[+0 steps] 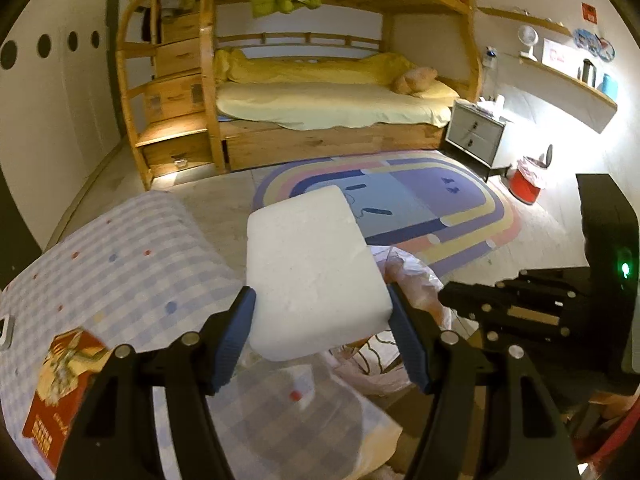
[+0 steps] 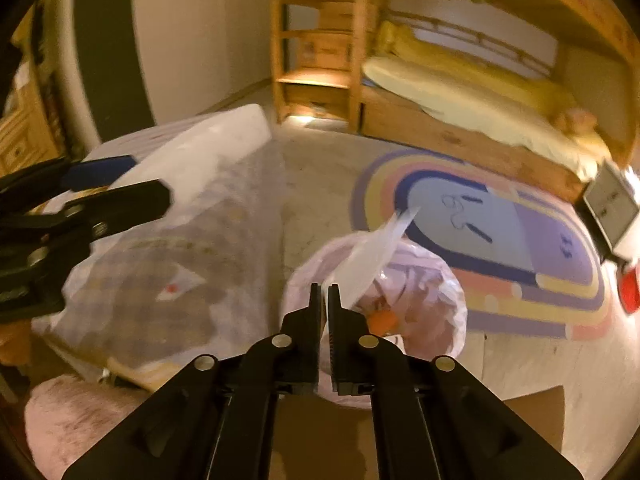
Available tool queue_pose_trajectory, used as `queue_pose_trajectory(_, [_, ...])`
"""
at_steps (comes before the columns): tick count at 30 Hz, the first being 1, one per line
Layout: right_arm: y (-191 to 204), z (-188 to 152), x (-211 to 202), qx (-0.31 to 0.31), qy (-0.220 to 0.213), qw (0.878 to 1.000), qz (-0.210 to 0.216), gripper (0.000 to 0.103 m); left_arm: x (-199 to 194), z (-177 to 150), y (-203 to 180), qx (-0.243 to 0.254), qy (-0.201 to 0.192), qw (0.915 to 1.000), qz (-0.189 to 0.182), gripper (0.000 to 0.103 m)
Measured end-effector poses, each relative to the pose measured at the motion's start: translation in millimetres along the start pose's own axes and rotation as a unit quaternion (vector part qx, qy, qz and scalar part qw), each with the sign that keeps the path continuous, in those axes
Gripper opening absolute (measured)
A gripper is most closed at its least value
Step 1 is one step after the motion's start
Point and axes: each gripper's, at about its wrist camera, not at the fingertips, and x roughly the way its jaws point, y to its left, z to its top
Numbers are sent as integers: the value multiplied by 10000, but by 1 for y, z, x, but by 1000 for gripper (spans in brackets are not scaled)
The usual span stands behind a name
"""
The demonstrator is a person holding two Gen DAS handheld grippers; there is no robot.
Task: Collect trash
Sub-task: 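Carry the foam block and red piece over the bin and open both grippers, then move both grippers back over the red ULTRAMAN bag on the mattress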
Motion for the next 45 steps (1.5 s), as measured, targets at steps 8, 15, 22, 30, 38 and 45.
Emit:
queue_pose_trajectory(8, [-28,-8,-23,580,-437,9968,-332,21,28,19,-28,445,133,9988,-153,67])
queue_pose_trajectory(15, [-55,-8,-58,1070,-864,9891,-521,21,38,33,-43,478,49,9987,-175,88])
queue_pose_trajectory(22, [-51,-10,-68,1125,-878,9892,-324,22,11,20,-18,200,-53,9997,148,88])
queue_pose_trajectory(30, [-5,-2,-72,848,-783,9932,166,23,-42,-13,34,-295,-154,9968,722,88])
queue_pose_trajectory(38, [70,17,-71,233,-708,9955,590,36,-109,-52,89,-751,-350,9890,1226,88])
queue_pose_trajectory(45, [134,35,-66,-159,-671,9932,933,50,-147,-89,152,-1200,-357,9736,1910,88])
